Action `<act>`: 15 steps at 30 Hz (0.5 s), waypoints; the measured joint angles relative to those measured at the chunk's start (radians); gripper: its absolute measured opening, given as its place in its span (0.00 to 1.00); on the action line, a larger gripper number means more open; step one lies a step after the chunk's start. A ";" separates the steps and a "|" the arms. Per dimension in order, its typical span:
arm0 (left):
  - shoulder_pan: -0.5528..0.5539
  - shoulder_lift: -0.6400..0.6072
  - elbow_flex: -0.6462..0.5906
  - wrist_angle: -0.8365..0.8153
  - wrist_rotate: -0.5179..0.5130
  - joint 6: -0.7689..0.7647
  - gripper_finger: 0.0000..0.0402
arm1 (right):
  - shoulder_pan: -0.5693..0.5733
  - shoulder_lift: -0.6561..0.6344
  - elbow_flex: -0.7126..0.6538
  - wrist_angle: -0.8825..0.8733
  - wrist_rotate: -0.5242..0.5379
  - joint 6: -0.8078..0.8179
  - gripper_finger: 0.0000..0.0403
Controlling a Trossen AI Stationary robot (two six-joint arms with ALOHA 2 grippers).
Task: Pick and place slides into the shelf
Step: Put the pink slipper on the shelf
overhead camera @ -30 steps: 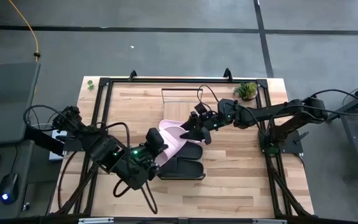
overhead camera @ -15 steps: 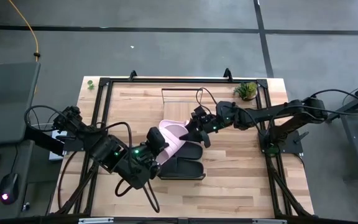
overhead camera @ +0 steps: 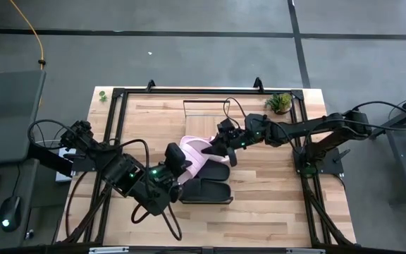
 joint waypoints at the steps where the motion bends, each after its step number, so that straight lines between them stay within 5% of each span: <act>1: 0.000 0.000 0.000 -0.001 -0.002 -0.005 0.13 | 0.000 0.000 0.000 -0.002 0.004 0.000 0.05; 15: 0.000 -0.024 0.000 -0.028 -0.092 -0.193 0.39 | -0.049 -0.001 0.000 -0.022 0.029 -0.041 0.05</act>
